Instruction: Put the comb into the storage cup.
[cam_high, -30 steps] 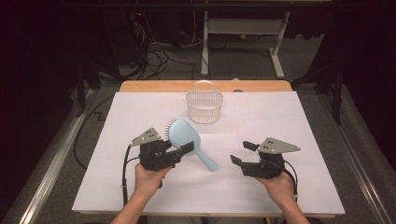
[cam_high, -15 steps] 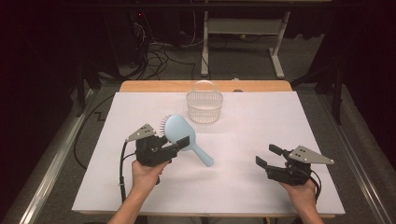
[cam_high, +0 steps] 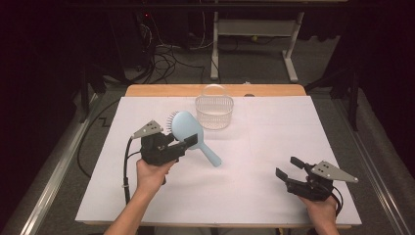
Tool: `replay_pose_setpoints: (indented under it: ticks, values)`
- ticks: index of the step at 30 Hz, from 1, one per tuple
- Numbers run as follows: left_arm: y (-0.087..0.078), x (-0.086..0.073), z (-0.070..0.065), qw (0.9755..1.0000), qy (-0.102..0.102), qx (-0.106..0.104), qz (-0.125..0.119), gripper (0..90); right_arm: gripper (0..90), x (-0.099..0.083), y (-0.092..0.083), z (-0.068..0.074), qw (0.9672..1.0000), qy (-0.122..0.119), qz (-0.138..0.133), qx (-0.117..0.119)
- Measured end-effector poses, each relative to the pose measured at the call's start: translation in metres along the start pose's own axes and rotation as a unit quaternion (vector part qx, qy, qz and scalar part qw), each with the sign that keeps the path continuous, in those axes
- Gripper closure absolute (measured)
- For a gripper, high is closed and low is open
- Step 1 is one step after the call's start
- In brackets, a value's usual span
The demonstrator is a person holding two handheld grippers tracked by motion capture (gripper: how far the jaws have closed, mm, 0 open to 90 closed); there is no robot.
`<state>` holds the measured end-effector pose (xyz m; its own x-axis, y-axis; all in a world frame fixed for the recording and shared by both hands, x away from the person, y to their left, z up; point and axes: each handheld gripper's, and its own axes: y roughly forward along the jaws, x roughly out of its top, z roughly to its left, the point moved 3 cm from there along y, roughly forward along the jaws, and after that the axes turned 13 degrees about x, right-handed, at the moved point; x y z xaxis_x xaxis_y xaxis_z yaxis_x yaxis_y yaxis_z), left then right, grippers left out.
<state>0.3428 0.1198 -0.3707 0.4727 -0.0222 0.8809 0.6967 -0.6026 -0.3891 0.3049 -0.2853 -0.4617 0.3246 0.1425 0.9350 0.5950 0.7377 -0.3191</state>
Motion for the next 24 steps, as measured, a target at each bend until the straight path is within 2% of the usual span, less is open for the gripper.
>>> replay_pose_setpoints:
  ticks: [7,12,24]
  values:
    - [0.005,0.009,0.000,1.0000,0.006,0.006,0.004,51.9,27.8,-0.006,-0.005,0.000,0.9999,0.008,0.004,-0.005]
    - [0.010,0.014,-0.002,0.9999,0.012,0.008,0.007,51.8,27.7,-0.006,-0.007,0.001,1.0000,0.002,-0.002,-0.009]
    - [0.014,0.030,0.001,0.9997,0.019,0.012,-0.002,51.8,26.7,-0.007,-0.006,0.001,0.9999,0.006,-0.007,-0.006]
